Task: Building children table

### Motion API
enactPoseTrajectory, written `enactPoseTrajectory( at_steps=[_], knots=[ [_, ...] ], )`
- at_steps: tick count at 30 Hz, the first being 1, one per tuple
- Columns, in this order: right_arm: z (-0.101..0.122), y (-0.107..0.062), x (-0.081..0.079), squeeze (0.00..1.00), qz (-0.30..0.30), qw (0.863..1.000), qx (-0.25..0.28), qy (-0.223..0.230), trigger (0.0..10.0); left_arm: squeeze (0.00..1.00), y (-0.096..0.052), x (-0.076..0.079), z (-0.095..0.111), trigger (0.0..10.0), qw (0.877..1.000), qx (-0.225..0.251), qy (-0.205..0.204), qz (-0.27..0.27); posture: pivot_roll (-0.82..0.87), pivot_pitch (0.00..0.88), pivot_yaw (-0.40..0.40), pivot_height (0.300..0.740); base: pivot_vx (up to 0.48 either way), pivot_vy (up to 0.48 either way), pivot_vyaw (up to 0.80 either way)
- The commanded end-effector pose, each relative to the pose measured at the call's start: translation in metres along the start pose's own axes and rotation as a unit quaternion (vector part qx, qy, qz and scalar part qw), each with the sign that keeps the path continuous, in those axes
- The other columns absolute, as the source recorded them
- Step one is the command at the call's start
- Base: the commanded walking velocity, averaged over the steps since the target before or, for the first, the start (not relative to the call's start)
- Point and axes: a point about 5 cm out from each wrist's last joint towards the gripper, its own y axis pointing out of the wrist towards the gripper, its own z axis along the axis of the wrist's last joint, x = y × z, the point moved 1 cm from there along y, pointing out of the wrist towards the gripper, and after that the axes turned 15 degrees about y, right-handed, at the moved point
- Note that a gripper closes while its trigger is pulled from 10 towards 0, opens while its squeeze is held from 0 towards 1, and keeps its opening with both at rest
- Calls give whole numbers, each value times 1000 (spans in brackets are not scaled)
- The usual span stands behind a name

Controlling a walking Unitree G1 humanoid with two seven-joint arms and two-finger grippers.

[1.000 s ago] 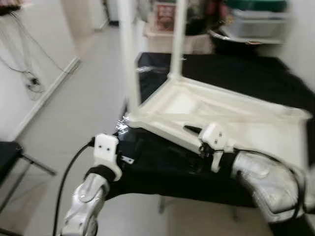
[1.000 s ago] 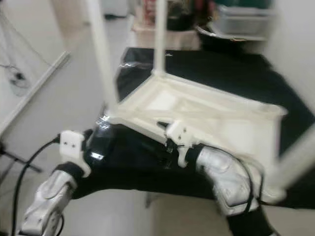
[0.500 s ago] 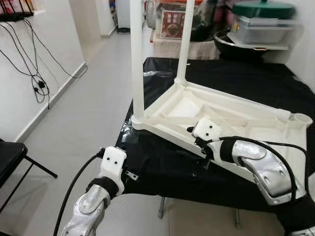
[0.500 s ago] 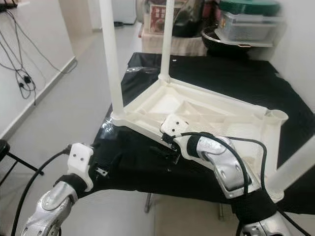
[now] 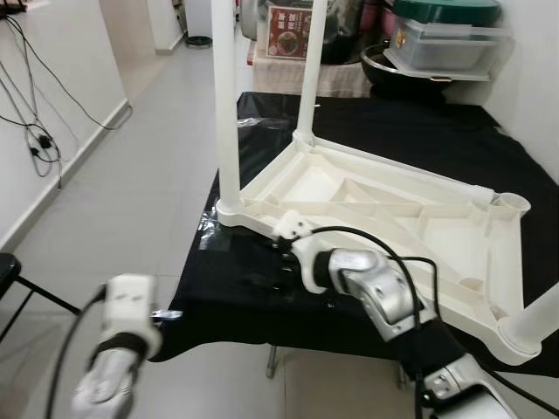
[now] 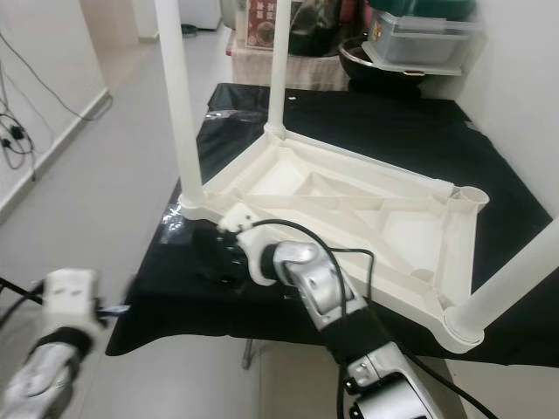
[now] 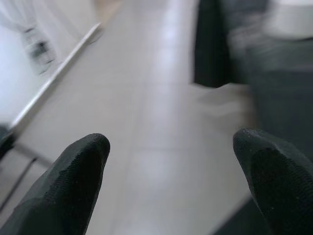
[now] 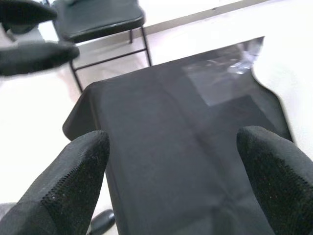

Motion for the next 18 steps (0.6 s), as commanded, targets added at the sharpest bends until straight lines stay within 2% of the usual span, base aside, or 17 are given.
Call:
enactPoseTrajectory(
  at_steps=[1, 2, 3, 5, 9, 11, 12, 14, 18],
  knots=[
    [-6, 8, -1, 0, 0, 1000, -26, -14, 10000, 0, -8, -10, -7, 10000, 1000, -20, 3, 17, 143, 193, -87, 740, 0, 0, 0],
    [-2, 16, -1, 0, -11, 999, -36, -23, 10000, 0, -16, -12, -9, 10000, 999, -26, 3, 19, 147, 207, -92, 740, 0, 0, 0],
    [-2, 16, -1, 0, -11, 999, -36, -23, 10000, 0, -16, -12, -9, 10000, 999, -26, 3, 19, 147, 207, -92, 740, 0, 0, 0],
    [8, 28, 0, 0, -35, 999, -37, -19, 10000, 0, -22, -4, -5, 10000, 1000, -24, -3, 5, 154, 229, -97, 740, 0, 0, 0],
    [12, 33, -1, 0, -43, 998, -36, -19, 10000, 0, -23, 1, -2, 10000, 1000, -19, -4, -3, 157, 242, -104, 740, 0, 0, 0],
    [18, 43, -3, 0, -68, 997, -26, -1, 10000, 0, -27, 13, 6, 10000, 1000, -6, 3, -27, 166, 266, -108, 740, 0, 0, 0],
    [18, 43, -3, 0, -68, 997, -26, -1, 10000, 0, -27, 13, 6, 10000, 1000, -6, 3, -27, 166, 266, -108, 740, 0, 0, 0],
    [22, 51, -2, 0, -106, 994, -18, 30, 10000, 0, -30, 19, 10, 10000, 999, 0, 10, -42, 169, 276, -109, 740, 0, 0, 0],
    [22, 52, 2, 0, -135, 990, -18, 47, 10000, 0, -32, 20, 11, 10000, 999, 1, 12, -44, 172, 288, -109, 740, 0, 0, 0]
  ],
)
